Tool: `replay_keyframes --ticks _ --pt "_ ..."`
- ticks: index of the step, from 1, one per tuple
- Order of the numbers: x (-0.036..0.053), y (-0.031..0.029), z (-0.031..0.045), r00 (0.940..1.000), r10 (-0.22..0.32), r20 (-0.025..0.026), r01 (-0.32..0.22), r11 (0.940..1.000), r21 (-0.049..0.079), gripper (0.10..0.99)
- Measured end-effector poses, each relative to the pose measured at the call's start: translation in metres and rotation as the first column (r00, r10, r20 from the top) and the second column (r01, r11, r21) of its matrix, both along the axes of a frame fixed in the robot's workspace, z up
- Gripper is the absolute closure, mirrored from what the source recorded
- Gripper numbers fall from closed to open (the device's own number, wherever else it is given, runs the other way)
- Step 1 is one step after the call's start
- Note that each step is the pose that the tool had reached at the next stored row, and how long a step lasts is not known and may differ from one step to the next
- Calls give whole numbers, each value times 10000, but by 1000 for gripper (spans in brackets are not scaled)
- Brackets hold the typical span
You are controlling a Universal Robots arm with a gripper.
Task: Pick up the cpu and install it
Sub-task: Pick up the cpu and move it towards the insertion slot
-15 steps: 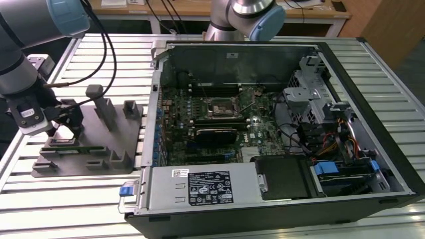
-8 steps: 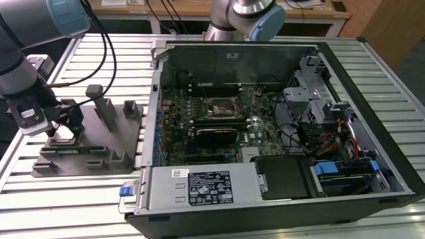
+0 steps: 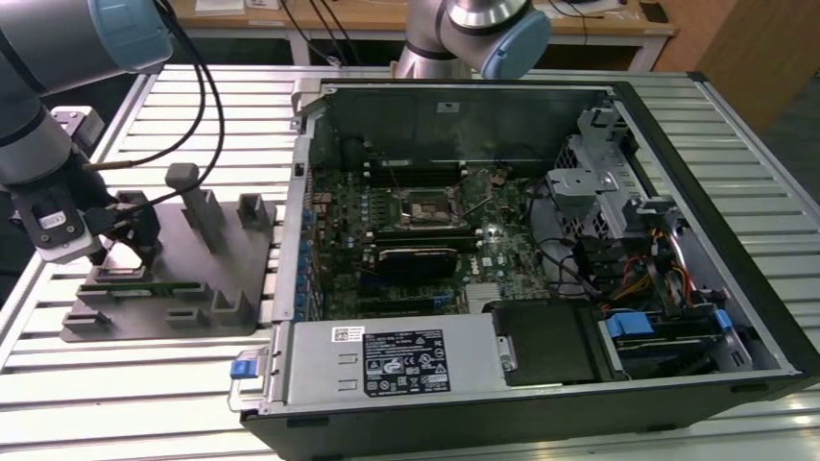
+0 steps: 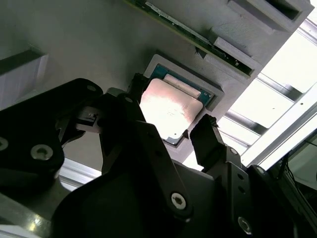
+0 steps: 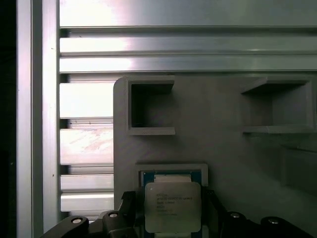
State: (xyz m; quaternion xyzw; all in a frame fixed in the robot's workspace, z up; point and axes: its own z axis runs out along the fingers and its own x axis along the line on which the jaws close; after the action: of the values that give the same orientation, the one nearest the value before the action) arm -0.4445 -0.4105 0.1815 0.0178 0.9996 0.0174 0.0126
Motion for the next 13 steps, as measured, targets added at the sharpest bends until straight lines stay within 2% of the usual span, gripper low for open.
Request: replay_keyframes --ticks 4,5,7,13 --pt "0 0 0 10000 0 0 0 10000 0 439" --pt "0 -1 0 10000 0 -1 0 10000 0 506" --pt "0 -1 0 10000 0 -1 0 10000 -1 541" --pt "-1 -2 11 10000 0 -1 0 10000 -1 541"
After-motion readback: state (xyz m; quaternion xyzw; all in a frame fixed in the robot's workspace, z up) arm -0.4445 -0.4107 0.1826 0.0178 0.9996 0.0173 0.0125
